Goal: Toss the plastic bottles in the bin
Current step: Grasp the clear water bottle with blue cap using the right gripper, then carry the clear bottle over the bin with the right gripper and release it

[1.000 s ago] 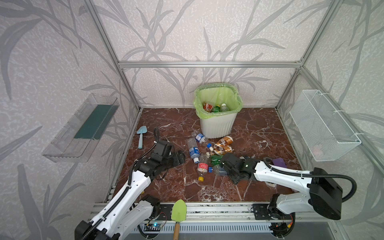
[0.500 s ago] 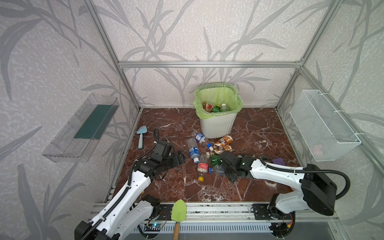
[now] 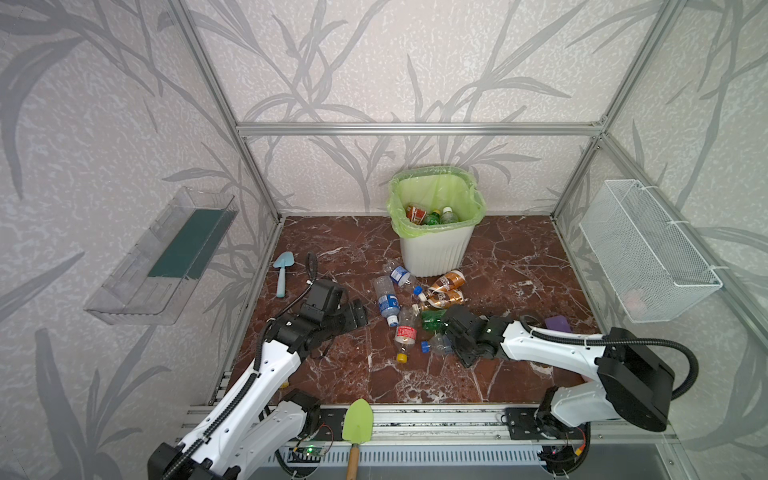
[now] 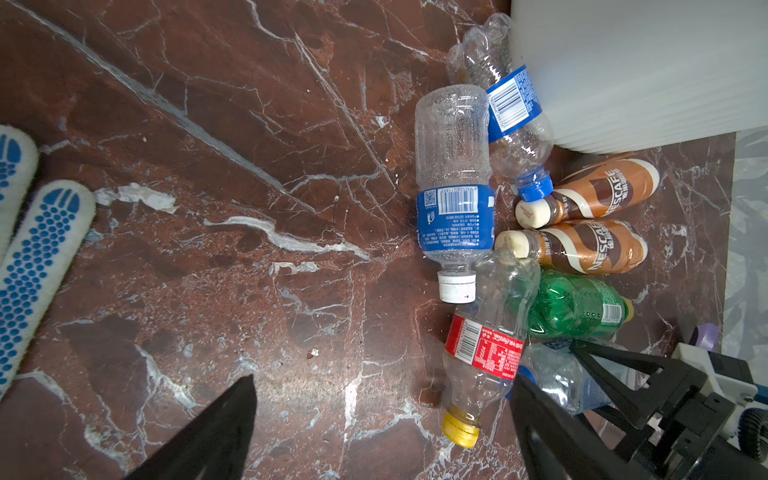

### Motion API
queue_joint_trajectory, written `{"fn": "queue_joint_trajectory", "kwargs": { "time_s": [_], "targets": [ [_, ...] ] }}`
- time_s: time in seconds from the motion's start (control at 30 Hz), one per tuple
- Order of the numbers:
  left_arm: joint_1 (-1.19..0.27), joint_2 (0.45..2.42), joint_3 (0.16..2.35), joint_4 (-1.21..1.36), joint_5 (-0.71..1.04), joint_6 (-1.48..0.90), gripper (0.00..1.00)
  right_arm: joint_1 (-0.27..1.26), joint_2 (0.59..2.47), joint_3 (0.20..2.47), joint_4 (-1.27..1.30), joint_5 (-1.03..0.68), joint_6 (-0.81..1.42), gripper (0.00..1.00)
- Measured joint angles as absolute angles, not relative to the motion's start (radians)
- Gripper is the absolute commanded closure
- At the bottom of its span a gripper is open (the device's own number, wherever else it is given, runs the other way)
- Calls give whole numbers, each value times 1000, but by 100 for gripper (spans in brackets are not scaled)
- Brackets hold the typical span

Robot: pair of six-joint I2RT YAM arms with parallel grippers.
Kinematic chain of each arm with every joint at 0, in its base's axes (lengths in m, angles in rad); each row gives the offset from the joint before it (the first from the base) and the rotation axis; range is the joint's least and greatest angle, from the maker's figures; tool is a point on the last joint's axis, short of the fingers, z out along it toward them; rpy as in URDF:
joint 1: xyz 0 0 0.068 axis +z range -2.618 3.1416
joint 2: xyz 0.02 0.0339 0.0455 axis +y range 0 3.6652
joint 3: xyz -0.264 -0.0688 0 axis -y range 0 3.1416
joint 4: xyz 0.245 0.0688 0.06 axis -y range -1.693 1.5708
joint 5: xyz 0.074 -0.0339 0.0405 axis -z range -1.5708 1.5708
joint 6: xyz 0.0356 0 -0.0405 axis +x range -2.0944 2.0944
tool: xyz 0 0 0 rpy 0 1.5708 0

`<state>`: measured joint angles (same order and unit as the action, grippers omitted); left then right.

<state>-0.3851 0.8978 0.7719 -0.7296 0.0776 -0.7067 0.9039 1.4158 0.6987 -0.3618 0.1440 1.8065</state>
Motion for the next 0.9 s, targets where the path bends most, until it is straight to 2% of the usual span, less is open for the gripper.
{"fn": "queue_joint_trajectory", "kwargs": {
  "time_s": [0.23, 0.5, 0.9],
  "targets": [
    [-385, 909, 788, -728, 56, -712, 6, 902, 1340, 653, -416, 139, 1761, 32],
    [-385, 973, 818, -727, 49, -735, 6, 881, 1194, 578, -470, 145, 1695, 42],
    [-385, 1043, 854, -714, 53, -797, 7, 851, 1087, 567, -556, 147, 1492, 51]
  ]
}}
